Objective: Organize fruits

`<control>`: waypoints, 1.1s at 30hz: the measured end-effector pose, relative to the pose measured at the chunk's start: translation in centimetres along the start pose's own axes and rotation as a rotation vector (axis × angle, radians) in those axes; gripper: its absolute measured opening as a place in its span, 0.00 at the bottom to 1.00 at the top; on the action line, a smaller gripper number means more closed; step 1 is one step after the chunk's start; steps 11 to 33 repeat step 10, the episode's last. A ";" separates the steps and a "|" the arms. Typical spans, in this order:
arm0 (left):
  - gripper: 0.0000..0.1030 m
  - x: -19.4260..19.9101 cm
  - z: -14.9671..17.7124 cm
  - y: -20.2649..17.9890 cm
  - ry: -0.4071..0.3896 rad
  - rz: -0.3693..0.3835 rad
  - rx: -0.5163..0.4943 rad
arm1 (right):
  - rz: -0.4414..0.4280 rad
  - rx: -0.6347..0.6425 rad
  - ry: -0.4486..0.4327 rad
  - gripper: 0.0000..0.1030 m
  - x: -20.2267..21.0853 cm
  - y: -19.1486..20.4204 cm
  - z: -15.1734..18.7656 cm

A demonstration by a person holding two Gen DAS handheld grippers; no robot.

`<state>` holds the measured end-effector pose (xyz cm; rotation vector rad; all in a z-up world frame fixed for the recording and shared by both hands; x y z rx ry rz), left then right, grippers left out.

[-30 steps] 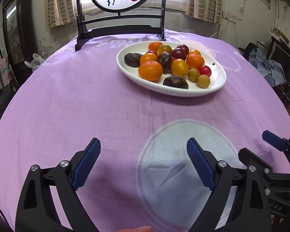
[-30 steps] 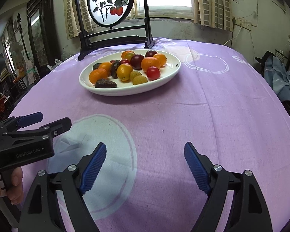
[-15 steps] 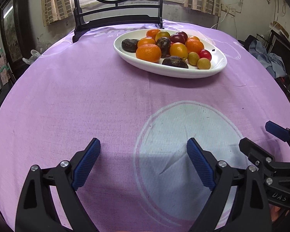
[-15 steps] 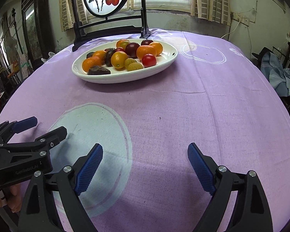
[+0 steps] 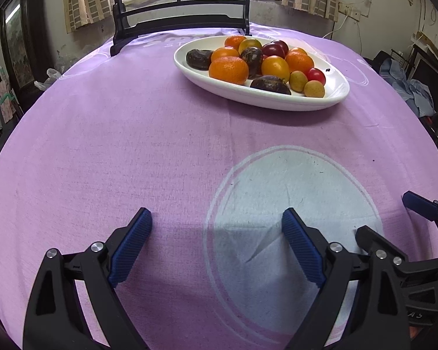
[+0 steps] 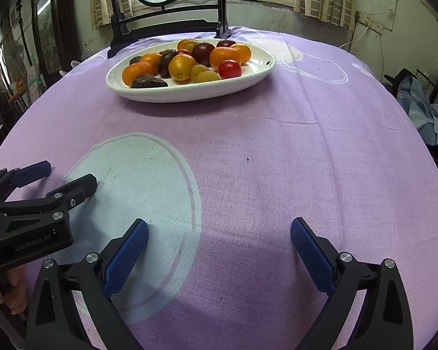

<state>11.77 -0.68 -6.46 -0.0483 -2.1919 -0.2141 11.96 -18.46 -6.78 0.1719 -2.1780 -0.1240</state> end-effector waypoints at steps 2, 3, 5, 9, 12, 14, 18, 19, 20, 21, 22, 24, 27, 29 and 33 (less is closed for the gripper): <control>0.90 -0.2 0.0 -0.2 0.006 0.002 -0.010 | 0.002 0.002 0.000 0.96 0.0 0.0 0.0; 0.90 -0.2 0.0 -0.2 0.008 0.002 -0.013 | 0.002 0.002 0.000 0.96 0.0 -0.1 0.0; 0.95 -0.4 0.0 -0.2 0.015 -0.002 -0.012 | 0.003 0.003 0.000 0.97 0.0 0.0 0.0; 0.95 -0.4 0.0 -0.1 0.018 -0.001 -0.011 | 0.004 0.004 0.001 0.97 0.0 0.0 0.0; 0.95 -0.4 0.0 0.0 0.018 -0.001 -0.011 | 0.005 0.004 0.001 0.97 -0.1 0.0 0.0; 0.95 -0.4 0.0 0.0 0.018 -0.001 -0.011 | 0.005 0.004 0.001 0.97 -0.1 0.0 0.0; 0.95 -0.4 0.0 0.0 0.018 -0.001 -0.011 | 0.005 0.004 0.001 0.97 -0.1 0.0 0.0; 0.95 -0.4 0.0 0.0 0.018 -0.001 -0.011 | 0.005 0.004 0.001 0.97 -0.1 0.0 0.0; 0.95 -0.4 0.0 0.0 0.018 -0.001 -0.011 | 0.005 0.004 0.001 0.97 -0.1 0.0 0.0; 0.95 -0.4 0.0 0.0 0.018 -0.001 -0.011 | 0.005 0.004 0.001 0.97 -0.1 0.0 0.0; 0.95 -0.4 0.0 0.0 0.018 -0.001 -0.011 | 0.005 0.004 0.001 0.97 -0.1 0.0 0.0; 0.95 -0.4 0.0 0.0 0.018 -0.001 -0.011 | 0.005 0.004 0.001 0.97 -0.1 0.0 0.0; 0.95 -0.4 0.0 0.0 0.018 -0.001 -0.011 | 0.005 0.004 0.001 0.97 -0.1 0.0 0.0; 0.95 -0.4 0.0 0.0 0.018 -0.001 -0.011 | 0.005 0.004 0.001 0.97 -0.1 0.0 0.0; 0.95 -0.4 0.0 0.0 0.018 -0.001 -0.011 | 0.005 0.004 0.001 0.97 -0.1 0.0 0.0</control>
Point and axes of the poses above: each gripper's, at about its wrist camera, not at the fingertips, and x roughly against the way its jaws point, y to its left, z to its underside, the point moved 4 cm from there along -x, roughly the way its jaws point, and after that the axes turned 13 degrees about -x, right-handed, at the moved point
